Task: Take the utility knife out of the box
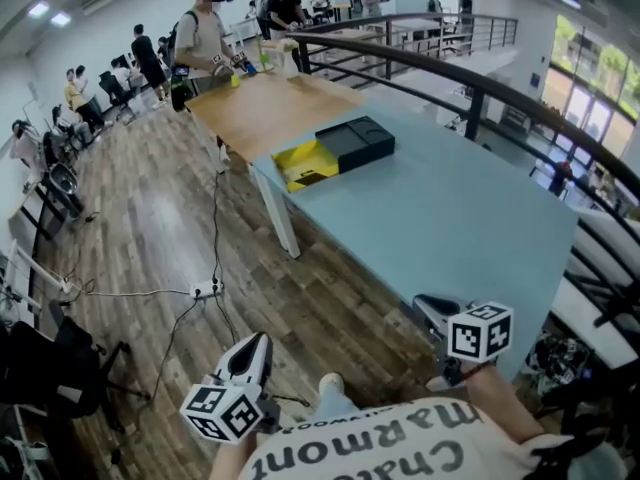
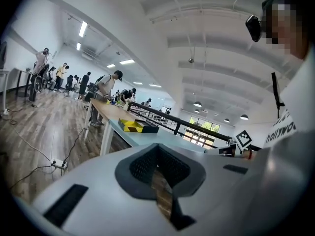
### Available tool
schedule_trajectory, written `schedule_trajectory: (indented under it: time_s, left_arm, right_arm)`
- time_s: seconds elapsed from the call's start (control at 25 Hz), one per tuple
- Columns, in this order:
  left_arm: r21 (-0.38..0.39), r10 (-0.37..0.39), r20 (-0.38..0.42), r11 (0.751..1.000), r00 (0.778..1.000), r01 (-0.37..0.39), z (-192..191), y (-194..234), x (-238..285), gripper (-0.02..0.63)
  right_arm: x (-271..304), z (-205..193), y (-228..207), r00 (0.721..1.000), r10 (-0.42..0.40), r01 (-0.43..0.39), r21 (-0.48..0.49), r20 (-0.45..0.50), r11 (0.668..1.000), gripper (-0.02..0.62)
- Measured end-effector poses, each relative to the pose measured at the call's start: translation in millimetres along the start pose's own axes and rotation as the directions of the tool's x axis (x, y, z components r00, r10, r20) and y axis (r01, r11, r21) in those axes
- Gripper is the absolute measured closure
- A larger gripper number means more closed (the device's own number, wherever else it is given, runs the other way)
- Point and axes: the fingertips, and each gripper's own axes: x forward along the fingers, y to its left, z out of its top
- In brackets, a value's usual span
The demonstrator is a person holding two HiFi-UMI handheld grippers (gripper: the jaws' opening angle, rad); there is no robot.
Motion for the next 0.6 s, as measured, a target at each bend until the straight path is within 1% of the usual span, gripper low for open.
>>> schedule_trajectory:
  time_s: [0.12,0.24,0.32,0.44,0.52,0.6]
  left_arm:
    - [0.006,-0.030,-0.006,1.000,1.000,0.030,22,19,24,0.604]
    - [0.031,-0.068,0.014,0.997,0.998,0.067,48,41,48,0.604]
    - [0.034,-0.081,0.018,0.996,0.997,0.080,64,55,64,0.604]
    - [0.043,-0.101,0.021,0.994,0.995,0.100,84,70,82,0.604]
    - [0.051,-0.117,0.025,0.992,0.993,0.116,94,79,93,0.604]
    - [0.051,-0.127,0.025,0.991,0.992,0.125,101,91,103,0.604]
  right_arm:
    - [27,27,4,1.000,-0.004,0.004,0.015,0.018,1.000,0.554]
    - [52,61,13,0.999,-0.009,0.009,-0.011,0.050,1.000,0.554]
    - [67,78,20,0.998,-0.015,0.016,-0.028,0.066,0.999,0.554]
    - [88,91,25,0.998,-0.024,0.026,-0.040,0.062,0.999,0.554]
    - [103,99,24,0.997,-0.037,0.039,-0.034,0.066,0.999,0.554]
    - [119,109,25,0.996,-0.033,0.035,-0.024,0.080,0.999,0.554]
